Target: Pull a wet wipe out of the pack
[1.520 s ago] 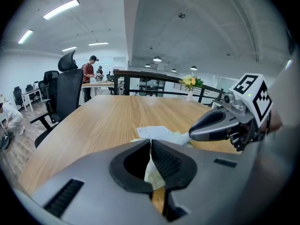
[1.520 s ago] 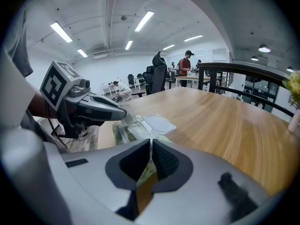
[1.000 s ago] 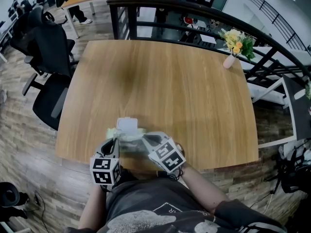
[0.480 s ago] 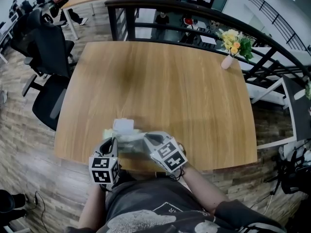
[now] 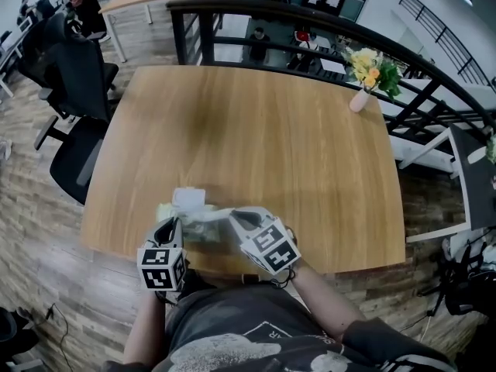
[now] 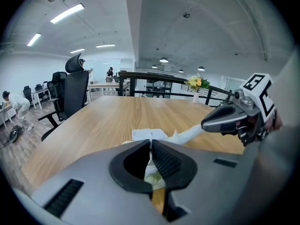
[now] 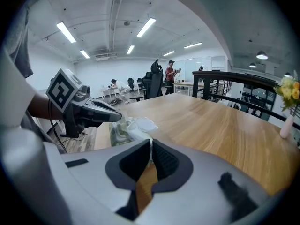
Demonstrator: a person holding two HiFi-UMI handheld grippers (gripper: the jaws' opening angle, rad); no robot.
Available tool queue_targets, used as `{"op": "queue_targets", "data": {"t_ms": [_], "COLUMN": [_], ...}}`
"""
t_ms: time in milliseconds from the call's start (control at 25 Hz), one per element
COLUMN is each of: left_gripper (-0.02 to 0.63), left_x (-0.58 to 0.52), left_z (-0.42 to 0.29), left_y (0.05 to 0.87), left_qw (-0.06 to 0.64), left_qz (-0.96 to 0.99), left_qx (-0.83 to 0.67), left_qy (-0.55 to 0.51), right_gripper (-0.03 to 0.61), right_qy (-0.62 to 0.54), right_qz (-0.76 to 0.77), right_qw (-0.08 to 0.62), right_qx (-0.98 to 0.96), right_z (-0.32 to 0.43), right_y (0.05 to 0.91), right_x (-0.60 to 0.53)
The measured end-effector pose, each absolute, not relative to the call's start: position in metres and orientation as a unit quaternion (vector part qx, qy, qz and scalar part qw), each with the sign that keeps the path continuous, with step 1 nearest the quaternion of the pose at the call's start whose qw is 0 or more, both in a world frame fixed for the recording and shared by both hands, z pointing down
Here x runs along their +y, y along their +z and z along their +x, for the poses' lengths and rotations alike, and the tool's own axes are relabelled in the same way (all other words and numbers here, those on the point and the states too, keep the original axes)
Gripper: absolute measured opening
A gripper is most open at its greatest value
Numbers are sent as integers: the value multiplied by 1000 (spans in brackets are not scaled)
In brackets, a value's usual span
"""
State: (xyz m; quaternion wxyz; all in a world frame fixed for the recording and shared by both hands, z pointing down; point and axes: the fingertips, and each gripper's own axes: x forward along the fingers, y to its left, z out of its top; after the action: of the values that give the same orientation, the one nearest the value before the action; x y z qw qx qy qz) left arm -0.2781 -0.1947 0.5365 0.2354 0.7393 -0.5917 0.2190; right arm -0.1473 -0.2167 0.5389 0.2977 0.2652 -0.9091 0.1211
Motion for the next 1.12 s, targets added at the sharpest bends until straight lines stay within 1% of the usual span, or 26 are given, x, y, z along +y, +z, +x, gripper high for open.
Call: {"op": "queue_targets", "data": {"t_ms": [280,600,920,1120], "left_gripper": [25,26,26,26], "left_x": [-192,-187,-181,-175], "left_z": [-276,-254,-236,-220], "left_y": [519,502,458,435], "left_qw": [223,206,180,176], "left_qz": [723,722,728,737], "left_qx": [-623,-638,-650,-646], "left_qy": [196,172,122,95], "right_gripper": [32,32,32,32], "right_qy": [104,94,81,70], "right_qz": [264,256,264,271], "right_qw": [273,252,213,193], "right_qx": [-919,-928,-937,-940], "right_z": [-130,-113,-98,-81], "right_y": [520,501,471,448], "right_x": [-221,-215,-213,-210]}}
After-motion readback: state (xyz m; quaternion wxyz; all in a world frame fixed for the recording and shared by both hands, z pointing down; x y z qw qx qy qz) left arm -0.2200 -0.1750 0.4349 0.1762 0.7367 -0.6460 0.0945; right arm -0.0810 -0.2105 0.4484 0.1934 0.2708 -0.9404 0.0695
